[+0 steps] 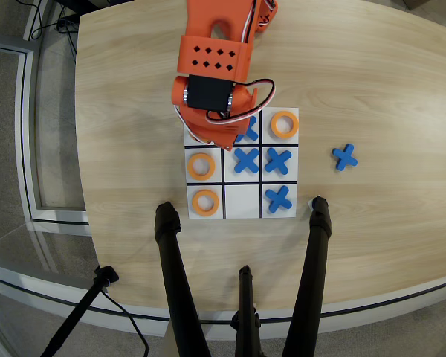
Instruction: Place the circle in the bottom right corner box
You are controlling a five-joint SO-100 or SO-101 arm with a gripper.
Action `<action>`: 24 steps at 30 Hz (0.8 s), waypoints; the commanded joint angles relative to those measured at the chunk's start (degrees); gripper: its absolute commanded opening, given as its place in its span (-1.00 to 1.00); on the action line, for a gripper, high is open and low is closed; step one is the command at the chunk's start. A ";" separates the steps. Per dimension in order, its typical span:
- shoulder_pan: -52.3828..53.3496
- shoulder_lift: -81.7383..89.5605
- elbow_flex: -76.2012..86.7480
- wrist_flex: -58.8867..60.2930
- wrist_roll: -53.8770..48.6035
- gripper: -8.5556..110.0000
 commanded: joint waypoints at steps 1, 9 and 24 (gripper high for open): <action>0.35 -0.88 0.79 -2.29 -0.26 -0.86; 0.97 -4.57 1.58 -5.71 -0.26 -0.86; 2.64 -9.67 -0.53 -7.21 -1.05 -0.86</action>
